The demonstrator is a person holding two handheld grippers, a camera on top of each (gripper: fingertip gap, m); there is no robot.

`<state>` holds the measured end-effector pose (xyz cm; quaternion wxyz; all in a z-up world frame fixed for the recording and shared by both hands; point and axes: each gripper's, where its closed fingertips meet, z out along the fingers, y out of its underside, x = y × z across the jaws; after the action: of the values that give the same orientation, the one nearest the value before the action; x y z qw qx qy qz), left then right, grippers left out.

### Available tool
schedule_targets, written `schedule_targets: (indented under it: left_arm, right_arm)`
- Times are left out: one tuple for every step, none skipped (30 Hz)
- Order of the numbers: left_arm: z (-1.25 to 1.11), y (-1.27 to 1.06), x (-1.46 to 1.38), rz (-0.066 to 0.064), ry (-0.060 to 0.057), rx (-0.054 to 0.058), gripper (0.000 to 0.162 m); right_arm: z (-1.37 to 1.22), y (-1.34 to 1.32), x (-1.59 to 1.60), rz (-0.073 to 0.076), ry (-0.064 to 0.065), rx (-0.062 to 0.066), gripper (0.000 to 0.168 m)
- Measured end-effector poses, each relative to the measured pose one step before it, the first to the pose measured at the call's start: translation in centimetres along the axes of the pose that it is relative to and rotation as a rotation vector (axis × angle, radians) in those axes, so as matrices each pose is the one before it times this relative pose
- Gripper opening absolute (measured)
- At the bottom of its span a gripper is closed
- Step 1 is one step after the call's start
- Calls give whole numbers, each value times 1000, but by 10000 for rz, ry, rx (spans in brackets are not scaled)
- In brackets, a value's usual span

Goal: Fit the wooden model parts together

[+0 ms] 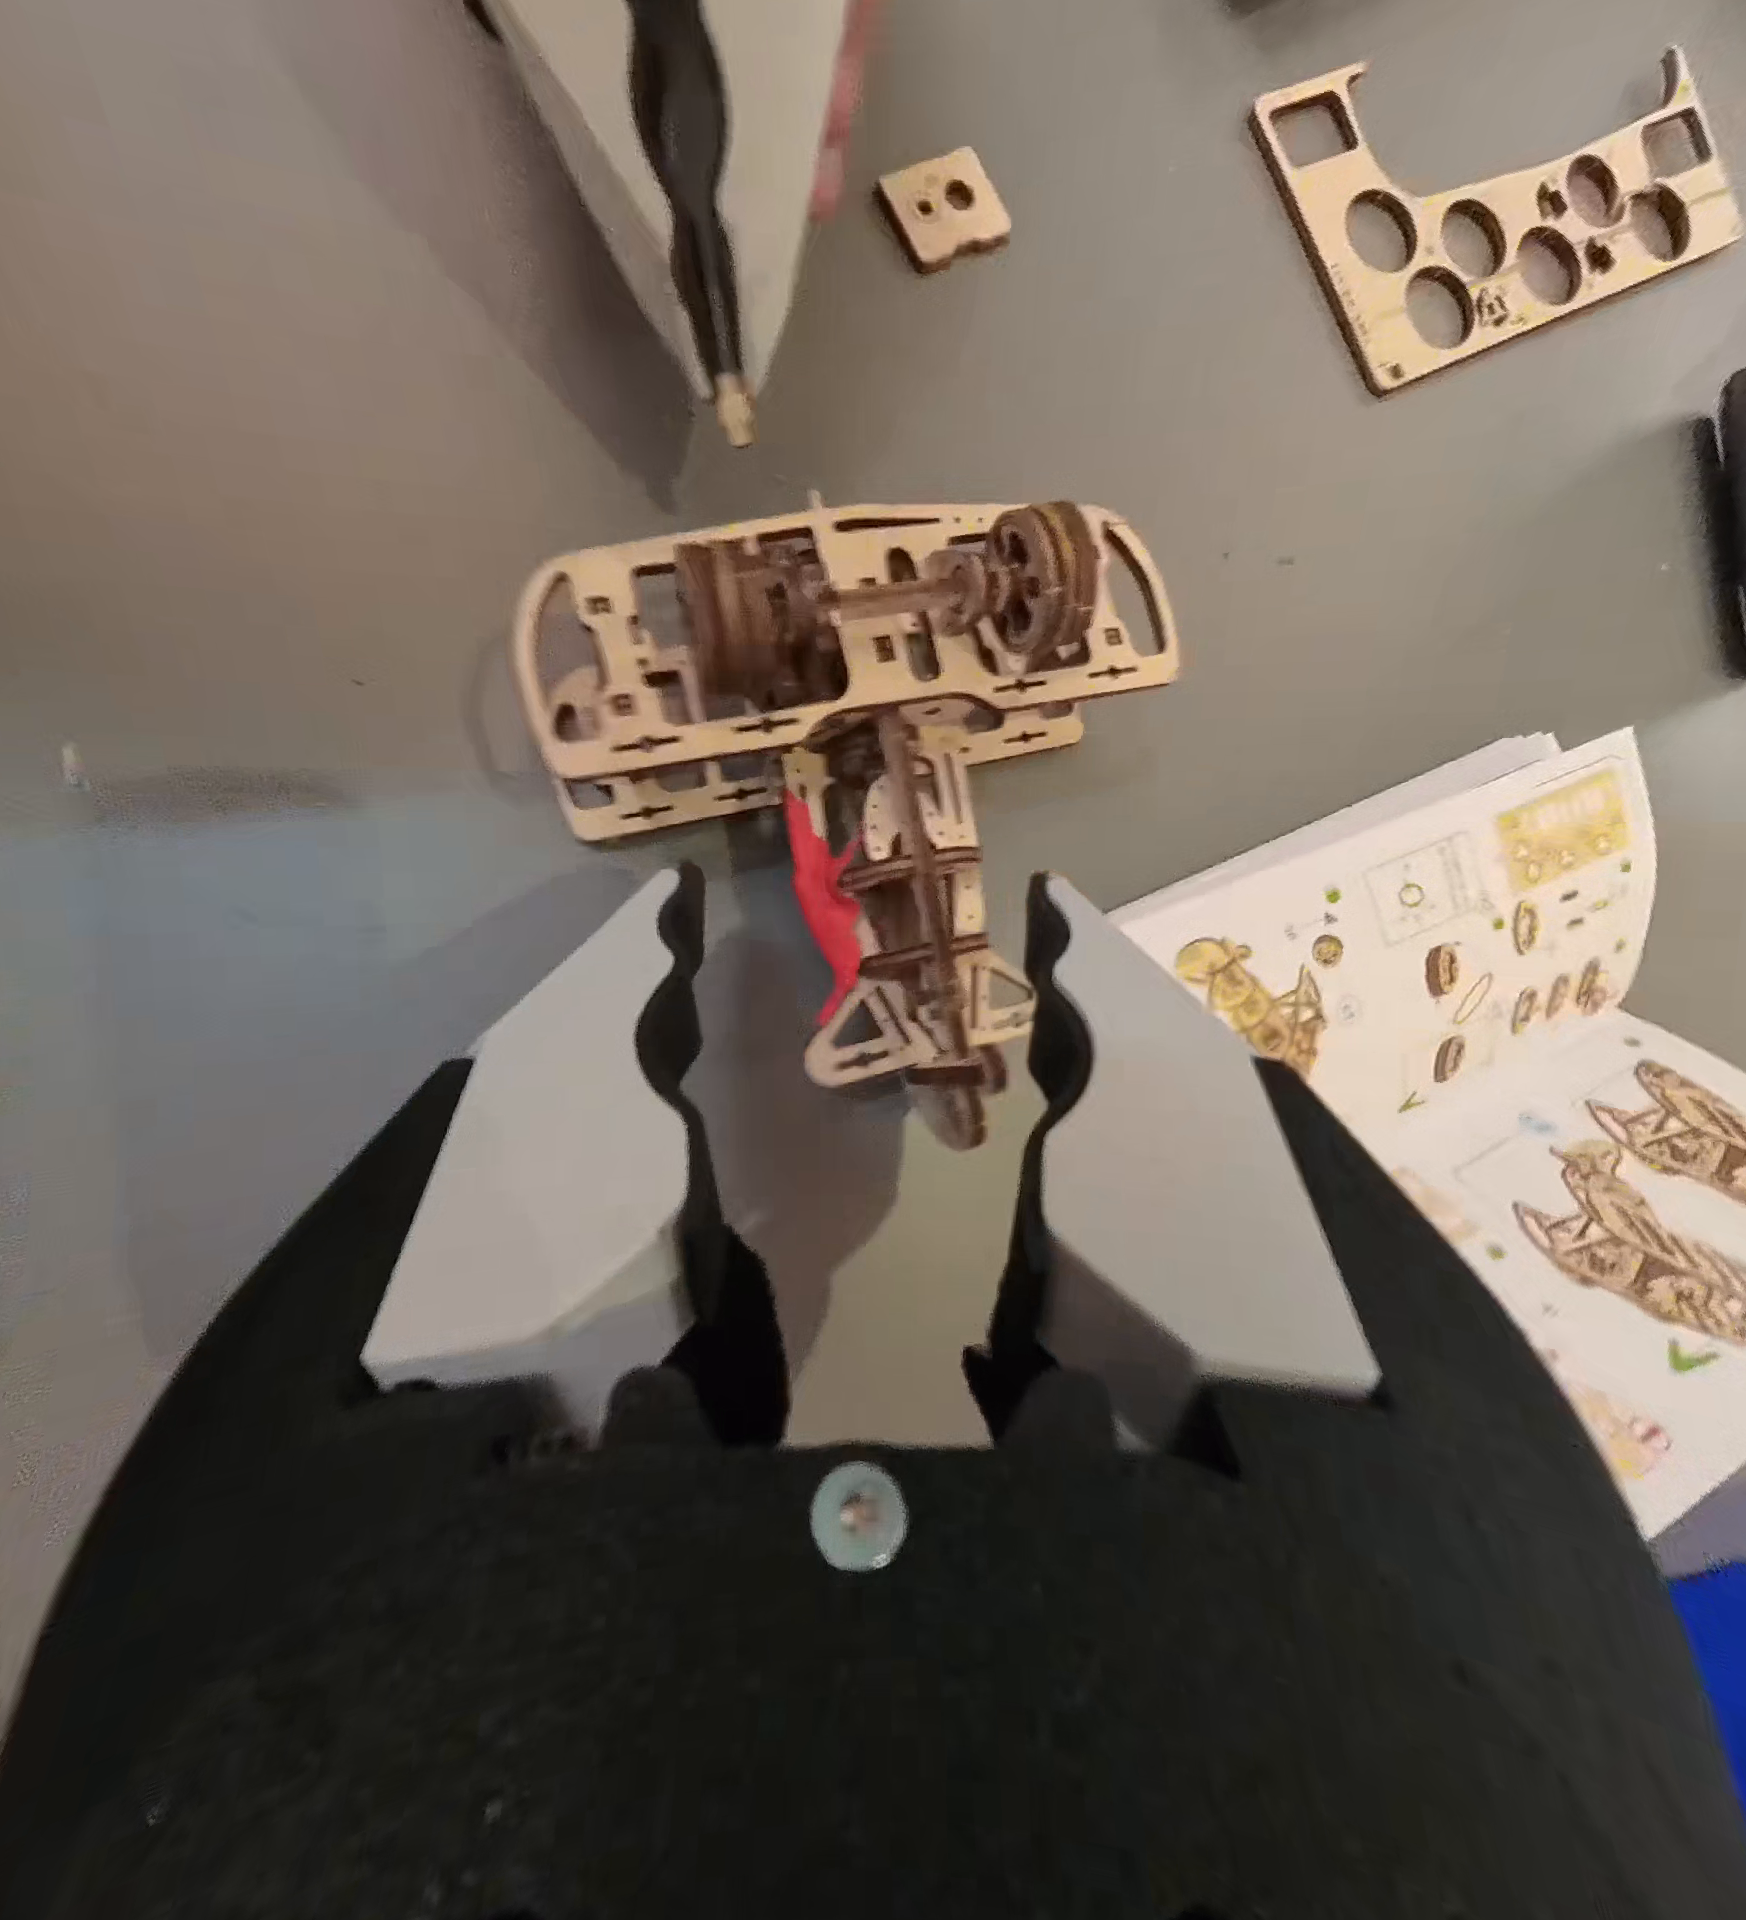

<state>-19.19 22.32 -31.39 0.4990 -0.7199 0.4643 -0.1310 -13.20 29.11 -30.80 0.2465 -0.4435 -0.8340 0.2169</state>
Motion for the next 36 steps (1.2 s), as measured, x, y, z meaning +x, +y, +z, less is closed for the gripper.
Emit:
schedule_targets:
  left_arm:
    - [110,-170,54,-103,4,33,0]
    - [107,-245,-36,-92,-74,77,0]
    - [140,-193,31,-31,-65,39,0]
    - [189,-91,-56,39,-162,-24,0]
    - [253,97,6,129,-149,-140,0]
    - [254,187,-47,205,-219,-186,0]
    - [232,227,-16,238,-197,-193,0]
    - [184,196,55,239,-149,-166,0]
    - [101,32,-63,242,-216,-43,0]
    - [20,-75,8,254,-145,50,0]
    - [5,-44,145,243,-30,36,0]
    - [-23,-40,52,276,-95,50,0]
    - [-61,-77,-47,418,-192,124,0]
    - [-65,-56,72,626,-157,150,0]
    - [-42,115,-77,747,-309,69,0]
    - [-58,182,-298,720,-454,5,0]
    - [-30,186,-57,650,-253,-80,0]
    - [-43,7,-32,509,-188,-68,0]
    - [-137,-411,-191,339,-242,136,0]
    - [-157,-585,-202,242,-185,228,0]
    - [-133,-378,-494,189,-331,95,0]
    - [-133,-200,-478,138,-269,3,0]
    - [-133,-338,-45,106,38,122,0]
    - [-125,-271,-149,26,-43,111,0]
    - [-65,-122,-151,-45,-45,6,0]
    - [11,-173,267,-135,265,50,0]
    - [54,-112,62,-230,97,-5,0]
    - [84,-154,10,-193,33,33,0]
    - [66,-265,221,-127,147,108,0]
    - [10,-320,-108,-101,-109,119,0]
    - [-5,-326,-200,-61,-150,107,0]
    - [32,-247,121,-76,90,72,0]
    - [20,-99,-79,-114,-39,-9,0]
    - [10,-122,131,-98,116,55,0]
    - [-50,-93,97,-159,127,69,0]
    - [-38,57,-74,-149,24,-17,0]
  right_arm:
    - [236,-36,288,-4,-294,90,62]
    - [125,-303,-38,128,-499,303,60]
    - [119,-326,-39,163,-456,317,60]
    - [214,-39,180,98,-255,134,60]
    - [342,324,227,-15,-110,-83,61]
    - [463,444,185,-132,-25,-198,63]
    - [496,294,125,-140,33,-127,64]
    - [507,152,-125,-117,-72,-62,64]
    - [462,88,-55,-101,-31,-84,64]
    - [387,25,54,-29,17,-36,62]
    - [359,80,-56,11,-79,-26,60]
    - [307,120,93,32,-14,-51,55]
    - [238,8,86,46,-21,63,52]
    - [59,-147,42,34,-36,172,50]
    - [-63,-152,-51,50,-121,197,48]
    - [-83,-85,39,172,-139,163,46]
    - [-119,-148,54,273,-194,189,45]
    - [-149,-200,-70,356,-302,255,45]
    - [-167,-110,-310,326,-422,240,45]
    - [-225,-82,-257,181,-305,193,44]
    - [-173,6,-314,88,-253,137,44]
    - [-45,183,-434,49,-351,-39,44]
    - [-36,159,-91,113,-135,-81,45]
    - [-98,-131,-191,185,-228,28,45]
    - [-79,-258,-666,223,-580,82,45]
    - [-75,-228,-717,298,-712,29,45]
    - [-84,-205,-522,405,-620,24,45]
    - [-41,-186,-293,283,-404,63,45]
    - [59,-126,-49,29,-101,72,45]
    - [168,68,-3,-29,-2,-45,45]
    - [242,174,-194,-18,-101,-151,45]
    - [223,37,-168,-50,-38,-92,45]
    - [149,-106,-160,-87,8,-23,45]
    - [107,-109,-210,-86,-36,-43,45]
    - [62,67,-87,-67,20,-137,45]
    - [27,-9,5,-22,42,-61,45]
